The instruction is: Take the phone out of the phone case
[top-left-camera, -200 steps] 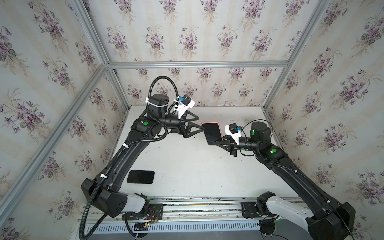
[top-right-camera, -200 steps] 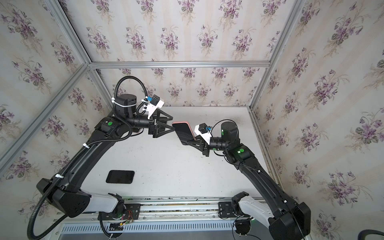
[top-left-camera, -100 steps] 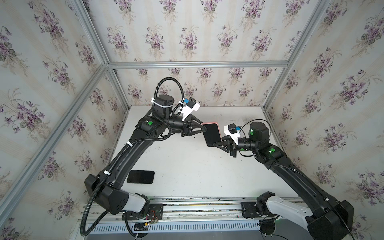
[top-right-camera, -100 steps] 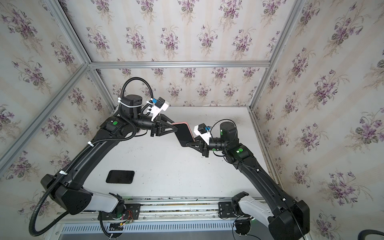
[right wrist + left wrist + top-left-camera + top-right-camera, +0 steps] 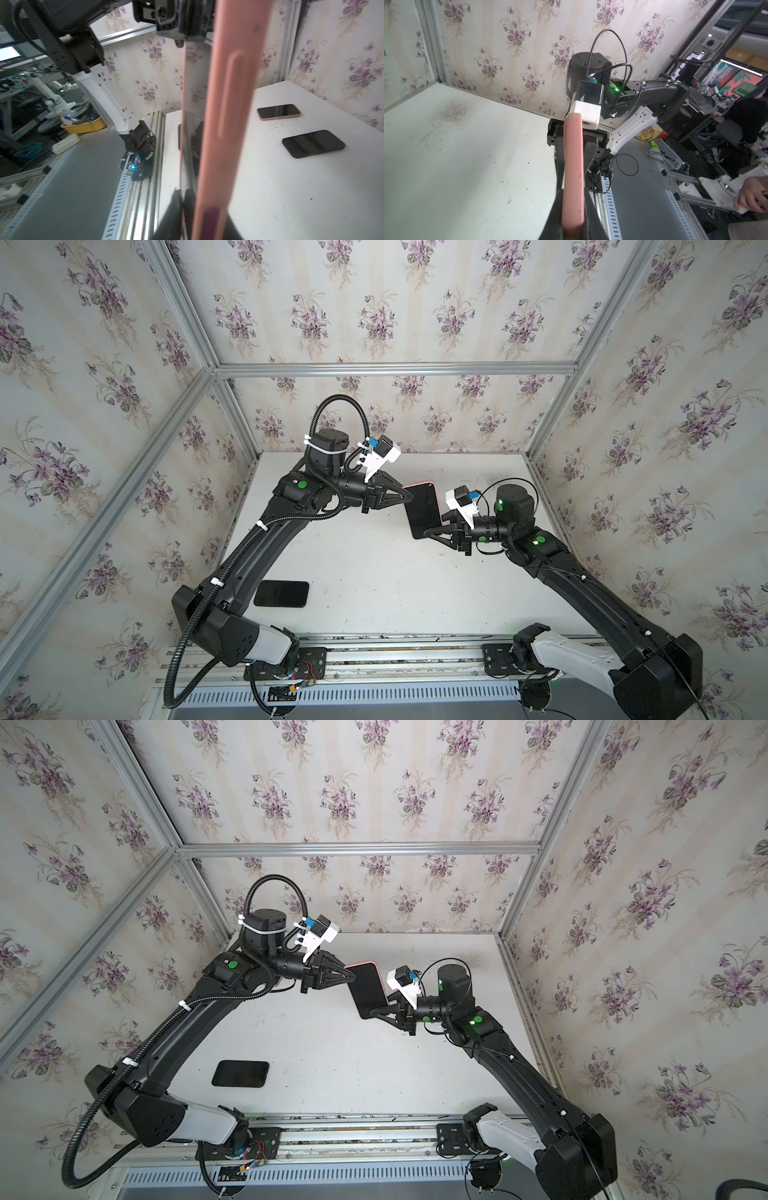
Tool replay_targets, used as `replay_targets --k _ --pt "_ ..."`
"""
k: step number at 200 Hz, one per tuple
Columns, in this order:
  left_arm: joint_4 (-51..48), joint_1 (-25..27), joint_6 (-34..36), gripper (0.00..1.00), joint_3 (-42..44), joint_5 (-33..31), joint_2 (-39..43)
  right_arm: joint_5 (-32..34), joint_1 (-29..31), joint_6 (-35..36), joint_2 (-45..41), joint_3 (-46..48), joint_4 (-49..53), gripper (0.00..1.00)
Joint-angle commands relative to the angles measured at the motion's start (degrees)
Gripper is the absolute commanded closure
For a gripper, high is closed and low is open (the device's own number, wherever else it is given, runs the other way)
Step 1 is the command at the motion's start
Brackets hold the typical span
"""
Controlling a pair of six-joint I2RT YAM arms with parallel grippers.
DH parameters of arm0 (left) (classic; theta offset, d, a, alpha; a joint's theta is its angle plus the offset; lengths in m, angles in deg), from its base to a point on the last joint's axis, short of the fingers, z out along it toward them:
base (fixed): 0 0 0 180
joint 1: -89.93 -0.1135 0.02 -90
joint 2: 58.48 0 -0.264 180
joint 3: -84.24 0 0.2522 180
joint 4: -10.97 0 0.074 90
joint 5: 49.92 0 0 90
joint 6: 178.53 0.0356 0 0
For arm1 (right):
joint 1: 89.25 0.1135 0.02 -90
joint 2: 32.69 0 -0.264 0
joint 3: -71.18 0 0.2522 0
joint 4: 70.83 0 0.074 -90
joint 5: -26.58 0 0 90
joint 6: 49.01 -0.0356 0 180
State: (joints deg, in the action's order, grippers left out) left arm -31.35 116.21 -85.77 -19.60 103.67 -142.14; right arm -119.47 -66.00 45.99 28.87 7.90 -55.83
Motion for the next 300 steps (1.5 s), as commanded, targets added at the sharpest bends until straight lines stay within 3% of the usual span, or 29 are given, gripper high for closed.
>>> replay_targets --k 1,16,42,65,78,103,151,196,300 --pt "0.93 -0.5 -4.44 1.0 -2.39 -2.26 0.04 5.75 0.03 -4.86 -0.99 1.15 -8.74 0.41" --pt "1.26 -1.67 -9.47 1.0 -5.62 -5.85 -0.98 11.71 -0.02 -8.74 -2.64 2.59 -11.73 0.33" --pt "2.66 -4.12 -22.16 1.0 -12.77 -13.89 -3.35 22.68 -0.04 -20.1 -5.99 4.86 -17.67 0.28" --pt "9.11 -6.55 -39.67 1.0 -13.42 -19.63 -4.02 33.02 -0.01 -31.05 -8.63 3.75 -14.57 0.27" --pt "16.53 -7.5 -51.28 1.0 -11.0 -19.06 -4.23 36.96 0.05 -37.71 -9.17 1.41 -8.73 0.28" --pt "25.56 -7.39 -66.21 1.0 -6.84 -21.96 -3.8 37.47 0.05 -44.82 -8.83 -3.29 -0.67 0.29" --pt "32.65 -7.12 -82.51 1.0 -0.27 -27.21 -1.86 34.31 1.72 -54.13 -6.72 -3.43 -7.64 0.29" --pt "37.22 -6.86 -87.09 1.0 6.09 -30.04 0.5 35.75 6.66 -56.67 -2.26 -2.29 -18.36 0.3" --pt "38.58 -6.86 -88.11 1.0 10.39 -30.04 1.99 36.1 6.73 -62.7 4.02 -4.51 -29.18 0.34"
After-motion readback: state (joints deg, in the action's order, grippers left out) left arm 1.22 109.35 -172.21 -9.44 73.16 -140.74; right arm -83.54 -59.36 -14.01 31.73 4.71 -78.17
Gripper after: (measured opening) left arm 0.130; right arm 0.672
